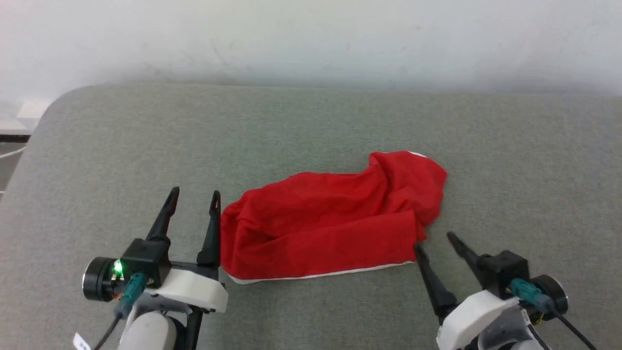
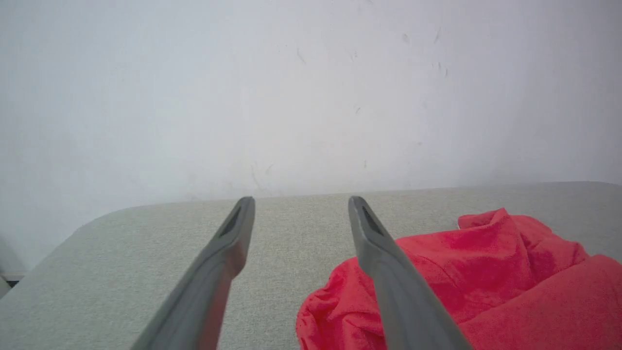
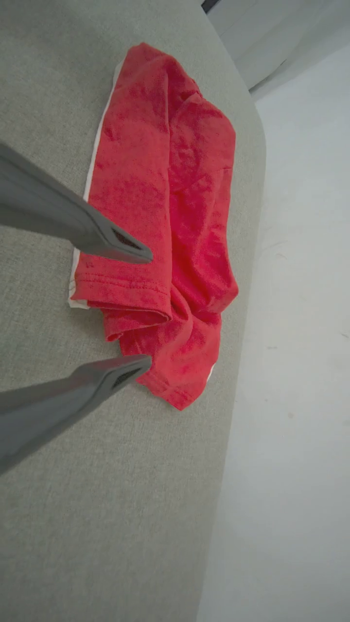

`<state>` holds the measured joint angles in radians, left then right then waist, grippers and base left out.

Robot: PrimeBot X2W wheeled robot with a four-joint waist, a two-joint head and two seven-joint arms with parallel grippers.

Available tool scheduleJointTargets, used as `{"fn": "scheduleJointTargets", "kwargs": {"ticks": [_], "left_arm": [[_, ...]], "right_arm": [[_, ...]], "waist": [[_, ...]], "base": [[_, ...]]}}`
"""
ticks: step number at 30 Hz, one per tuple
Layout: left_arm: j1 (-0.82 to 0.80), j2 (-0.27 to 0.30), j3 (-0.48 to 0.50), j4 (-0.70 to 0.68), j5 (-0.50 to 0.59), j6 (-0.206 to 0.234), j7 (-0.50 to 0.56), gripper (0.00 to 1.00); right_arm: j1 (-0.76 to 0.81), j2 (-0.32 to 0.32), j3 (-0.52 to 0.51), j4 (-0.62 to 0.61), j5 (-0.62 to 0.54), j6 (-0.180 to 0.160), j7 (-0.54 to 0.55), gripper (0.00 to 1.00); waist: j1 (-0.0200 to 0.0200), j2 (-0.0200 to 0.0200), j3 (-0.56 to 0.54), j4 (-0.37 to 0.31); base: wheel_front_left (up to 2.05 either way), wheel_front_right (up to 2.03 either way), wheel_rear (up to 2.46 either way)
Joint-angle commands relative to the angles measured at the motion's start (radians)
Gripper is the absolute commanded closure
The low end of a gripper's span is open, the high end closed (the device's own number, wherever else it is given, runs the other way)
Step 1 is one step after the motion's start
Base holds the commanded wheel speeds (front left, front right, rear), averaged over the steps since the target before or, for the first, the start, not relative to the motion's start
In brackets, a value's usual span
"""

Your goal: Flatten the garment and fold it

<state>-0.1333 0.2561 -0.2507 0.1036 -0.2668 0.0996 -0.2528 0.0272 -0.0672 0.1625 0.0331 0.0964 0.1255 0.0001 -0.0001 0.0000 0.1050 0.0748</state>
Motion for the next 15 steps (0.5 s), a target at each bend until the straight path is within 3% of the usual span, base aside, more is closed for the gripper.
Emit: {"fn": "scheduleJointTargets", "kwargs": {"ticks": [1, 6, 15], "left_arm": [[0.006, 0.001, 0.003, -0.023, 0.036, 0.015, -0.007, 0.0], [0.065, -0.027, 0.005, -0.143, 0.144, 0.04, -0.009, 0.0], [0.077, -0.073, 0.011, -0.147, 0.177, 0.01, -0.009, 0.0]], "right_arm": [[0.002, -0.017, 0.012, 0.004, 0.023, 0.005, 0.056, 0.0], [-0.029, -0.049, 0.005, 0.034, 0.065, 0.005, 0.262, 0.0], [-0.109, -0.014, -0.057, 0.09, 0.07, 0.005, 0.476, 0.0]], "waist": [[0.0001, 0.0, -0.011, 0.028], [0.0001, 0.0, -0.002, 0.076], [0.0001, 0.0, 0.041, 0.144]], "base": [[0.0, 0.0, 0.0], [0.0, 0.0, 0.0], [0.0, 0.0, 0.0]]}}
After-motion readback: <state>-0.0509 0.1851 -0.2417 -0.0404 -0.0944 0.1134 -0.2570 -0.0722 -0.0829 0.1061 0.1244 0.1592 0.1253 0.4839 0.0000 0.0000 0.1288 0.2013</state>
